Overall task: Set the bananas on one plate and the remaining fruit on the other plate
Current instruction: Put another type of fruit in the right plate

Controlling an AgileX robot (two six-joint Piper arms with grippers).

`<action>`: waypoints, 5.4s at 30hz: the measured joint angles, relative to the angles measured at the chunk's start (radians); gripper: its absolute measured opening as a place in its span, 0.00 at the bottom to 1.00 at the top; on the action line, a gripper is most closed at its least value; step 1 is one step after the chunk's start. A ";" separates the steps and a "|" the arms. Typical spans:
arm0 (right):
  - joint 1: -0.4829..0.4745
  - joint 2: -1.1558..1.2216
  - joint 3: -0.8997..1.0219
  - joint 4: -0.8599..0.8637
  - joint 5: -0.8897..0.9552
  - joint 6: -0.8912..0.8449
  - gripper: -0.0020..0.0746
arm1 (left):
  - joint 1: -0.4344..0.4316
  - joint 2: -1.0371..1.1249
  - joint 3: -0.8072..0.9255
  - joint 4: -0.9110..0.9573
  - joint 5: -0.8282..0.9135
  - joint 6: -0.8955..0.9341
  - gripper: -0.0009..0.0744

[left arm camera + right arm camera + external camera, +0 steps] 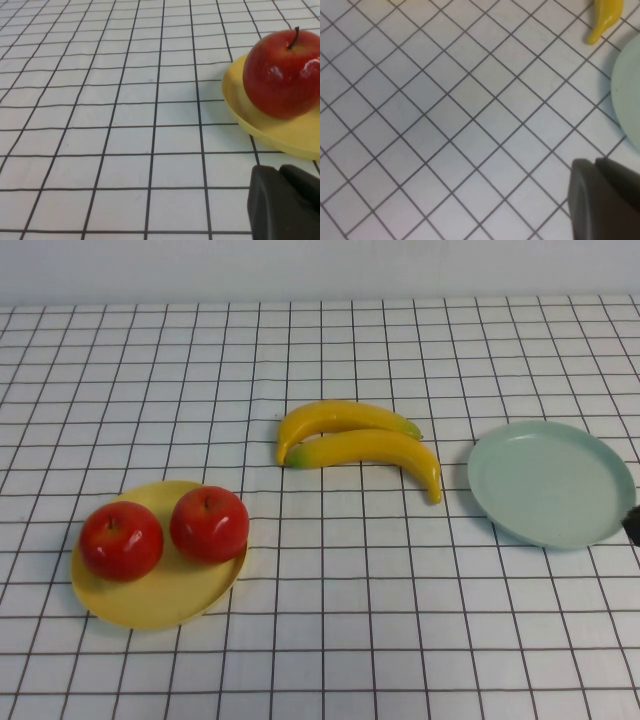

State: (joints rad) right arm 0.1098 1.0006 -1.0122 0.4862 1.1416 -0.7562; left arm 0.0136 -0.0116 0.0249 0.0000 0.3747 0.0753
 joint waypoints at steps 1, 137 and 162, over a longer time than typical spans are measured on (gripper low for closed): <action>0.030 0.038 -0.020 -0.017 -0.006 -0.007 0.01 | 0.000 0.000 0.000 0.000 0.000 0.000 0.01; 0.326 1.226 -0.959 -0.538 -0.285 0.267 0.72 | 0.000 0.000 0.000 0.000 0.000 -0.001 0.01; 0.292 1.368 -1.018 -0.467 -0.433 0.262 0.53 | 0.000 0.000 0.000 0.000 0.000 -0.001 0.01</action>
State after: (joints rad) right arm 0.4019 2.3685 -2.0297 0.0195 0.7083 -0.4939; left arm 0.0136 -0.0116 0.0249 0.0000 0.3747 0.0741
